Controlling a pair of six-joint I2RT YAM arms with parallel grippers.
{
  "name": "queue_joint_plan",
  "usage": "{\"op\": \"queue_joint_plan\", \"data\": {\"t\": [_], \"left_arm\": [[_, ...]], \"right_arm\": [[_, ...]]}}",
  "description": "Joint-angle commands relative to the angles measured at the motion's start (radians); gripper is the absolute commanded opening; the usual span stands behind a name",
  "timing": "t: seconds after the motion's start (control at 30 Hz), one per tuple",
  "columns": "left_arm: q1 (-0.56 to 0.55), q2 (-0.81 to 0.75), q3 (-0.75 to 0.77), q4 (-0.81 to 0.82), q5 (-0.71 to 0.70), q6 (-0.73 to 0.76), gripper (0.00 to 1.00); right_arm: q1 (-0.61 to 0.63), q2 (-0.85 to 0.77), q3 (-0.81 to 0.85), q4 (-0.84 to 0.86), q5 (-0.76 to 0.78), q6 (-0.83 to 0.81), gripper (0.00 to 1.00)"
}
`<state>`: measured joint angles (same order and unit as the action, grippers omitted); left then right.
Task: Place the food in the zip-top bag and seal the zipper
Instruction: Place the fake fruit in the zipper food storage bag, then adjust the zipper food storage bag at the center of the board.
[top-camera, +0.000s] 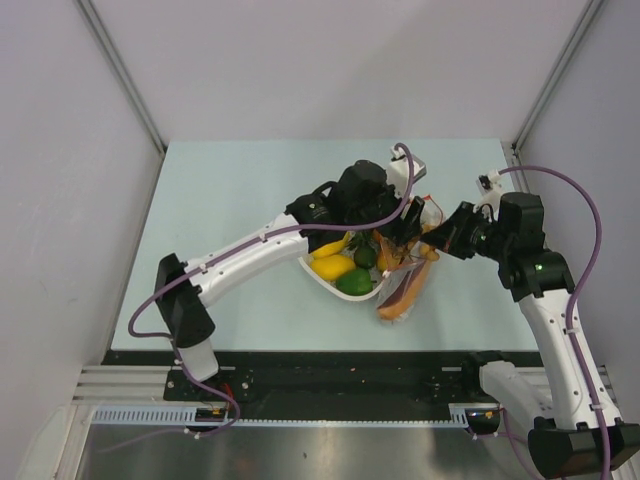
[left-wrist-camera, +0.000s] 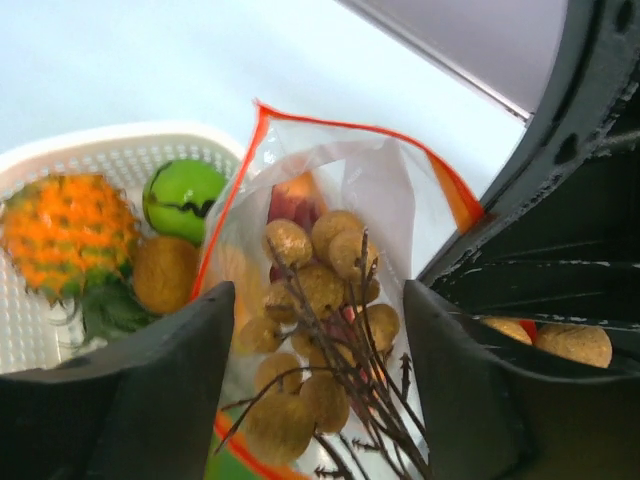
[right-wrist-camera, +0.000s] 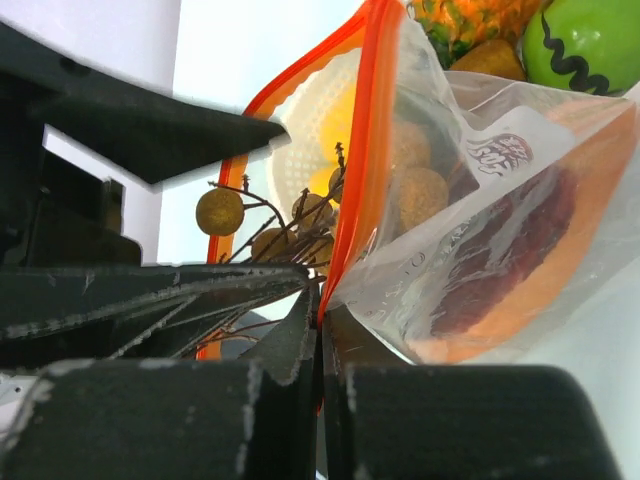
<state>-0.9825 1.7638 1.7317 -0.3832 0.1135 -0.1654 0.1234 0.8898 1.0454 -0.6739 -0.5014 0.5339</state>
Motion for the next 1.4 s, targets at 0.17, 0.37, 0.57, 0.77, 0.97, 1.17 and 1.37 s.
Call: {"op": "queue_joint_plan", "data": {"t": [0.17, 0.37, 0.57, 0.77, 0.97, 1.17, 1.37], "left_arm": [[0.109, -0.223, -0.067, -0.059, -0.008, 0.001, 0.84], [0.13, -0.239, -0.158, -0.094, -0.005, -0.026, 0.74], [0.139, -0.167, -0.158, -0.071, 0.043, -0.083, 0.66], [0.14, -0.113, -0.149, -0.06, 0.1, -0.114, 0.52], [0.146, -0.087, -0.133, -0.082, 0.14, -0.126, 0.0], [0.148, -0.102, -0.012, -0.245, -0.038, -0.065, 0.0], [0.104, -0.055, 0.031, -0.371, -0.003, 0.044, 0.0]], "right_arm": [[0.004, -0.02, 0.019, 0.054, -0.026, -0.026, 0.0], [0.004, -0.015, 0.018, 0.063, -0.04, -0.037, 0.0], [0.004, -0.017, 0.019, 0.069, -0.054, -0.04, 0.0], [0.005, -0.023, 0.019, 0.066, -0.069, -0.052, 0.0], [0.004, -0.035, 0.021, 0.051, -0.036, -0.066, 0.0], [-0.002, -0.026, 0.057, -0.188, 0.45, -0.155, 0.0], [0.008, -0.019, 0.08, -0.228, 0.401, -0.19, 0.0]]}}
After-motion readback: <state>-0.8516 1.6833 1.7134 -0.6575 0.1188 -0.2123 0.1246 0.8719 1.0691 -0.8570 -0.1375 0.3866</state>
